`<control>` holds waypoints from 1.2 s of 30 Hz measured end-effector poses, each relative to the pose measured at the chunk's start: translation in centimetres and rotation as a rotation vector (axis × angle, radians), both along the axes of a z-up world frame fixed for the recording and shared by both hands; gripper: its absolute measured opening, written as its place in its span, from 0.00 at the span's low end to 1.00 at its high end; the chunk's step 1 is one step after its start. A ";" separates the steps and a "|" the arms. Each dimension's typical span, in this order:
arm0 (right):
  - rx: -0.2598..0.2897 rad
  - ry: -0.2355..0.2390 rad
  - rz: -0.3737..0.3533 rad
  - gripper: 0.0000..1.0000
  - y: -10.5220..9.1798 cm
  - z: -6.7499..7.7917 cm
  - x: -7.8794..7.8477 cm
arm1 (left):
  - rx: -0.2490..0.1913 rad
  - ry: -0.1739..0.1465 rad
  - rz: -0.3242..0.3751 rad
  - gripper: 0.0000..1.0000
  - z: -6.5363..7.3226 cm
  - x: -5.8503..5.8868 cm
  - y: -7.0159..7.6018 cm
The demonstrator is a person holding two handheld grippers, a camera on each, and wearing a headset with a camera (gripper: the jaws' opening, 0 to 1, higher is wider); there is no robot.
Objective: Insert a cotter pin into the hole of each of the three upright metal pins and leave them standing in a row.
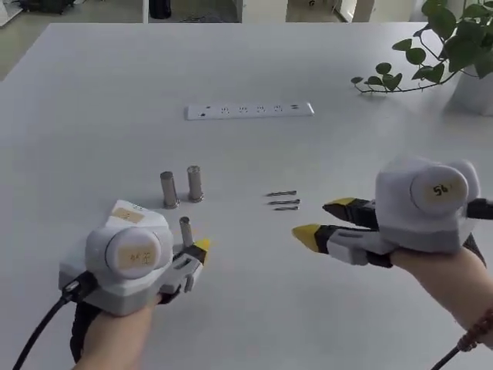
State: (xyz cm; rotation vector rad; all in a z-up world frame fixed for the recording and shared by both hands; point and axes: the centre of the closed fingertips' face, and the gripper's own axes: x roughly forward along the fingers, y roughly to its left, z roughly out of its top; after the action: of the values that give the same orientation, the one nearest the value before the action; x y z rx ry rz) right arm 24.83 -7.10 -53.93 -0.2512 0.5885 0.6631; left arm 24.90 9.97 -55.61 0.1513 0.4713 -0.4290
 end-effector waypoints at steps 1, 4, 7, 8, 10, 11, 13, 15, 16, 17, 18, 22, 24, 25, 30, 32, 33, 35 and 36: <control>-0.024 -0.001 0.019 0.34 0.0 -0.1 0.3 | -0.001 -0.002 0.001 0.50 0.1 -0.1 0.1; -0.078 0.004 0.062 0.33 0.1 -0.7 1.2 | -0.014 -0.003 0.000 0.60 0.5 -0.6 0.5; -0.114 0.022 0.086 0.33 0.1 -1.3 1.9 | -0.030 0.002 -0.005 0.65 0.6 -1.0 0.7; -0.131 0.026 0.095 0.33 0.0 -1.5 2.1 | -0.030 0.003 -0.008 0.67 0.7 -1.2 0.7; -0.174 0.027 0.117 0.32 0.0 -2.0 2.7 | -0.026 -0.002 -0.022 0.70 0.9 -1.6 0.8; -0.183 0.042 0.128 0.31 0.1 -2.4 2.8 | -0.030 -0.005 -0.027 0.72 1.1 -1.8 0.9; -0.193 0.063 0.147 0.29 0.3 -2.8 3.1 | -0.034 -0.003 -0.041 0.75 1.3 -2.2 0.8; -0.207 0.056 0.154 0.28 0.3 -2.9 3.5 | -0.028 -0.004 -0.051 0.78 1.5 -2.6 0.9; -0.211 0.051 0.160 0.27 0.4 -2.9 3.8 | -0.026 -0.008 -0.057 0.78 1.6 -2.8 1.0; -0.209 0.065 0.176 0.26 0.5 -3.0 3.8 | -0.027 -0.011 -0.059 0.79 1.8 -2.9 1.1; -0.220 0.085 0.189 0.23 0.6 -3.4 3.9 | -0.032 -0.015 -0.063 0.79 1.9 -3.0 1.2; -0.262 0.104 0.218 0.22 0.7 -4.0 4.6 | -0.036 -0.026 -0.065 0.78 2.2 -3.3 1.6; -0.279 0.123 0.237 0.19 0.9 -4.6 4.7 | -0.031 -0.028 -0.063 0.78 2.1 -3.4 1.8; -0.295 0.127 0.242 0.19 0.9 -4.8 4.9 | -0.029 -0.027 -0.060 0.77 2.1 -3.4 2.0; -0.343 0.131 0.272 0.17 1.2 -5.4 5.6 | -0.029 -0.027 -0.049 0.75 2.0 -3.5 2.6; -0.359 0.142 0.286 0.15 1.2 -5.6 5.8 | -0.031 -0.031 -0.044 0.73 2.0 -3.5 2.8; -0.367 0.139 0.291 0.14 1.1 -5.6 6.0 | -0.034 -0.038 -0.041 0.72 2.1 -3.5 2.9; -0.374 0.145 0.292 0.14 1.1 -5.7 6.2 | -0.040 -0.042 -0.033 0.71 2.3 -3.4 3.1; -0.377 0.151 0.296 0.13 1.1 -5.8 6.3 | -0.042 -0.046 -0.030 0.71 2.4 -3.4 3.1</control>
State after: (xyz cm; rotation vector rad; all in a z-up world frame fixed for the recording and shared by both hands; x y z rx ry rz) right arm 31.11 -6.03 -59.73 -0.6543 0.8301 0.8590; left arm 21.50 13.10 -53.26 0.1280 0.4148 -0.4637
